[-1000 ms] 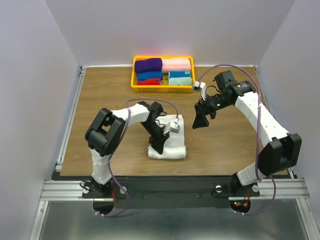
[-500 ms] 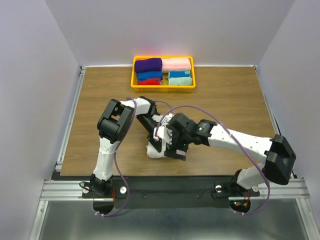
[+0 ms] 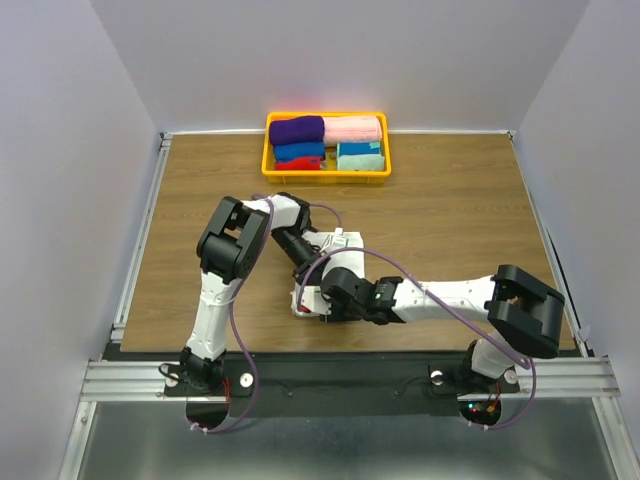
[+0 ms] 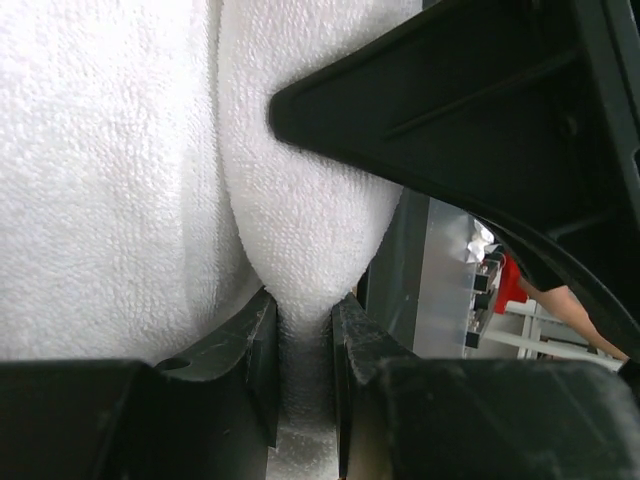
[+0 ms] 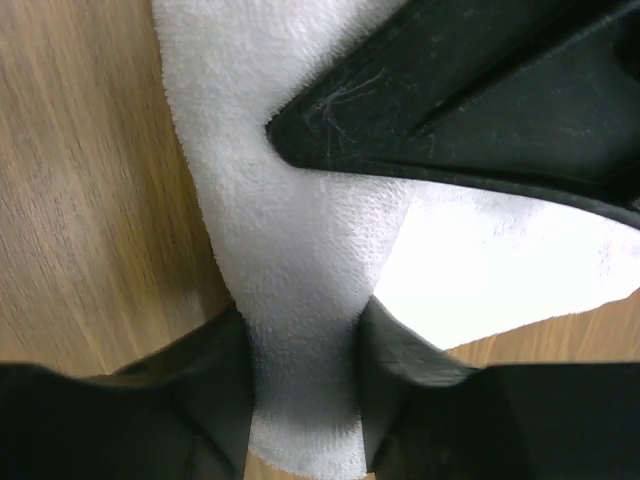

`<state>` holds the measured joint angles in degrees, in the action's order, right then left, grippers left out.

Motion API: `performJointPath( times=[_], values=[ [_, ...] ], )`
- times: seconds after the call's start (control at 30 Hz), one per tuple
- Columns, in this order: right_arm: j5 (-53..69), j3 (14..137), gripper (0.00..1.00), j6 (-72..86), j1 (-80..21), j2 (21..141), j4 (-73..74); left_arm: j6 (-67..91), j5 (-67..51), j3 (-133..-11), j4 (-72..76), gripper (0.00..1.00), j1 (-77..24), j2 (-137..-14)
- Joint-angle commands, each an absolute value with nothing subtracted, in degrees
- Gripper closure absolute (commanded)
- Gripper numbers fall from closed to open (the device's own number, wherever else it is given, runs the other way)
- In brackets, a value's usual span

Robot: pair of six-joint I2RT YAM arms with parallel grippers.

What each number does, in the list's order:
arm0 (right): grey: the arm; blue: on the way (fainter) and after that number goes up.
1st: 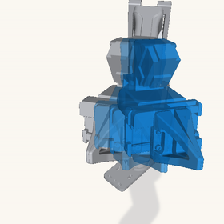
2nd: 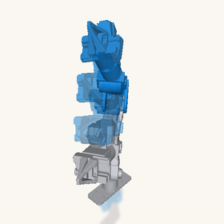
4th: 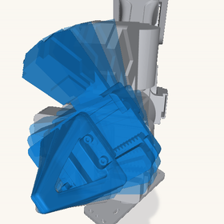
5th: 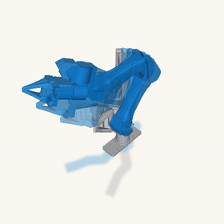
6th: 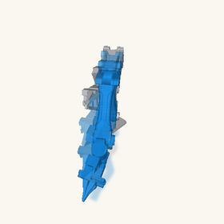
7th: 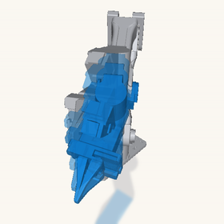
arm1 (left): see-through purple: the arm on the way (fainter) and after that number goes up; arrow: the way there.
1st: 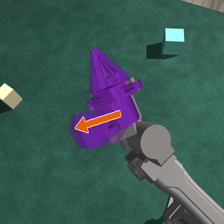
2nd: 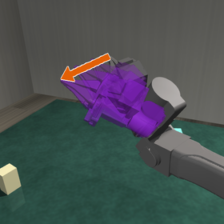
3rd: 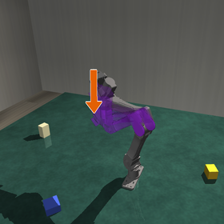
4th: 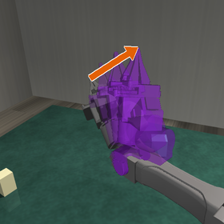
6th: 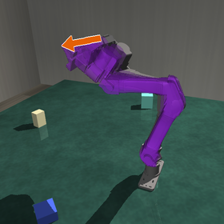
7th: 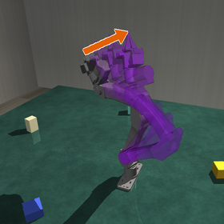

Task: Roll the towels
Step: Roll the towel

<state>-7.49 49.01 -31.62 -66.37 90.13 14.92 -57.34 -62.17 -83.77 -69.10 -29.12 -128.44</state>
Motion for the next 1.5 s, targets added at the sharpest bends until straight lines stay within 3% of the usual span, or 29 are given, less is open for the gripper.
performJointPath(
  times=[0.0,0.03,0.07,0.23,0.47,0.57,0.6,0.63,0.73,0.83,0.93,1.03,1.2,1.47],
  values=[
    [-6.7,47.6,0.75,-30.8,-66.7,89.2,10.3,-60.9,-52.7,-84.6,-63.9,0.77,-28.5,-127.5],
    [-6.0,47.2,0.83,-30.5,-66.7,88.9,10.5,-61.0,-52.8,-84.5,-63.9,0.73,-28.2,-126.8],
    [-4.1,46.6,0.99,-29.9,-66.5,87.9,11.4,-61.0,-52.9,-84.2,-63.9,0.65,-28.1,-124.9],
    [4.7,47.0,0.99,-30.5,-66.3,88.9,19.9,-61.6,-49.2,-83.9,-63.9,0.56,-27.3,-117.6],
    [13.2,50.4,0.99,-28.4,-62.6,91.1,26.2,-60.6,-46.1,-88.7,-63.9,0.45,-17.5,-109.4],
    [18.9,54.4,0.99,-26.4,-58.6,93.5,29.6,-59.9,-45.5,-91.1,-62.1,0.25,-11.0,-106.4],
    [23.0,55.5,0.99,-25.3,-57.4,95.4,31.8,-58.1,-45.5,-91.2,-59.4,0.08,-7.6,-105.1],
    [25.0,56.9,0.99,-24.9,-56.1,96.4,32.9,-56.8,-45.6,-91.1,-57.1,0.01,-6.2,-103.6],
    [30.6,61.1,1.0,-23.6,-52.4,99.1,36.4,-51.6,-44.4,-86.8,-44.3,0.01,-3.2,-93.0],
    [37.2,64.2,0.99,-22.9,-48.9,103.0,39.1,-41.0,-41.1,-71.9,-25.7,0.01,-3.7,-72.1],
    [44.2,67.7,1.0,-23.4,-46.9,107.8,42.8,-40.9,-37.0,-63.1,-15.1,0.01,-6.1,-61.0],
    [49.2,72.0,0.99,-25.7,-45.0,113.2,48.2,-38.9,-35.2,-56.4,-15.2,0.01,-7.6,-53.4],
    [59.4,77.1,1.0,-29.8,-41.1,121.3,56.7,-45.7,-36.8,-53.9,-30.5,0.01,-12.7,-53.5],
    [65.5,83.7,0.99,-38.8,-37.2,131.9,68.2,-51.0,-23.1,-39.0,-24.5,0.01,-39.1,-46.5]
  ],
)
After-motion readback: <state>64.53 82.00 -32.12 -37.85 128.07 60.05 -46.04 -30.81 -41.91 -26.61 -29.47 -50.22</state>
